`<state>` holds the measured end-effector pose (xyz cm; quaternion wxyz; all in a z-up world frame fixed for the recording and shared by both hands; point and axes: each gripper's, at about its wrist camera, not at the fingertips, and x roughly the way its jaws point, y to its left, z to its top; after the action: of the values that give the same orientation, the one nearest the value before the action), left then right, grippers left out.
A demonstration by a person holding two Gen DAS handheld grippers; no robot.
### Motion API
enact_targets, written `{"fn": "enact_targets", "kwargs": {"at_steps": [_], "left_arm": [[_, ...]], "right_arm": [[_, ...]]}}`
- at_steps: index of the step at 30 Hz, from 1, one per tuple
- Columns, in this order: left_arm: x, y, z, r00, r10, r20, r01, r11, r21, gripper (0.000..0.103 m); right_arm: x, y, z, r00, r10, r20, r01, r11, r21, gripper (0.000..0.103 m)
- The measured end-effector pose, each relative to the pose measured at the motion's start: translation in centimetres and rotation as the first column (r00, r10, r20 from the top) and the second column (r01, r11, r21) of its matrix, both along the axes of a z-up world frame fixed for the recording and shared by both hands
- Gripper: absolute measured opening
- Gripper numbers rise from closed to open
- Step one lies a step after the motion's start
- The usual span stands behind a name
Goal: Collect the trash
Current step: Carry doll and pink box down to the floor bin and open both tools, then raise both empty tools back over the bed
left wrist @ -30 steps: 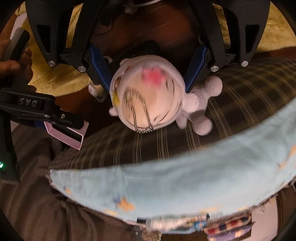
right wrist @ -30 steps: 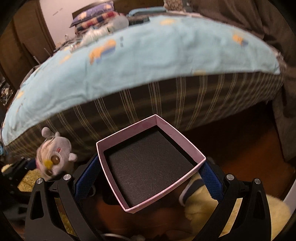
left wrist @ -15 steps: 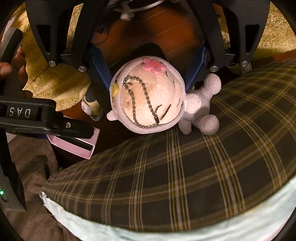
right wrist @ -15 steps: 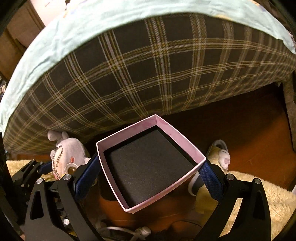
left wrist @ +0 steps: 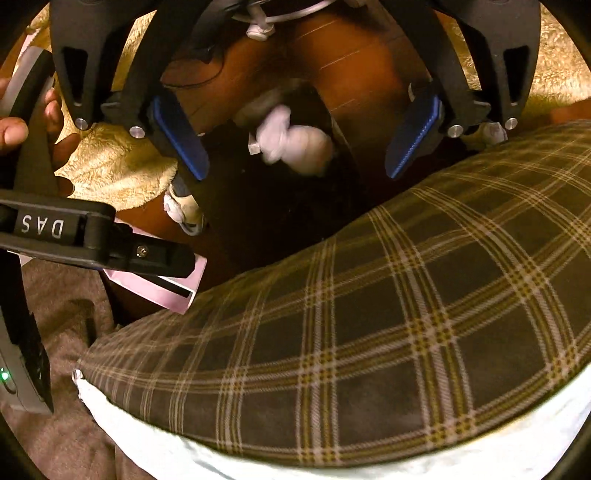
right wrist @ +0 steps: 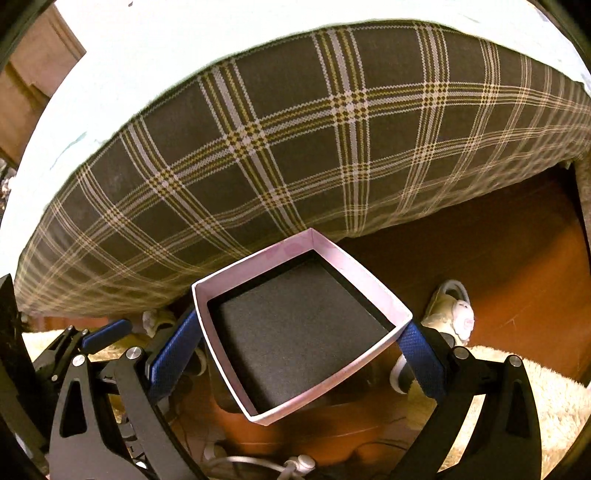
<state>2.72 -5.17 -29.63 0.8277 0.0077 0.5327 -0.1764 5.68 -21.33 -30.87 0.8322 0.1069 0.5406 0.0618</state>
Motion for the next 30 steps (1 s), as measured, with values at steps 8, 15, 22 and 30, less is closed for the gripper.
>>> {"fn": "enact_targets", "kwargs": {"at_steps": [8, 15, 22, 30], "left_arm": [[-0.1, 2.1, 1.9, 0.999, 0.033, 0.023, -0.033, 0.999, -0.01, 0.093], [-0.7, 3.3, 5.0, 0.996, 0.062, 0.067, -0.061, 0.998, -0.018, 0.093], [0.1, 3.8, 10.4, 0.982, 0.104, 0.16, -0.105, 0.994, -0.001, 0.093], [2.2, 5.6, 15.4, 0.959, 0.143, 0.246, -0.145, 0.989, -0.009, 0.093]], "right_arm": [[-0.5, 0.8, 2.0, 0.999, 0.024, 0.039, -0.024, 1.0, -0.01, 0.1], [-1.2, 1.3, 5.4, 0.995, 0.019, 0.096, -0.018, 1.0, -0.019, 0.1], [-1.8, 0.4, 11.9, 0.971, -0.005, 0.239, 0.01, 1.0, -0.023, 0.1], [0.5, -0.3, 16.5, 0.941, 0.014, 0.337, 0.006, 0.998, -0.059, 0.1]]}}
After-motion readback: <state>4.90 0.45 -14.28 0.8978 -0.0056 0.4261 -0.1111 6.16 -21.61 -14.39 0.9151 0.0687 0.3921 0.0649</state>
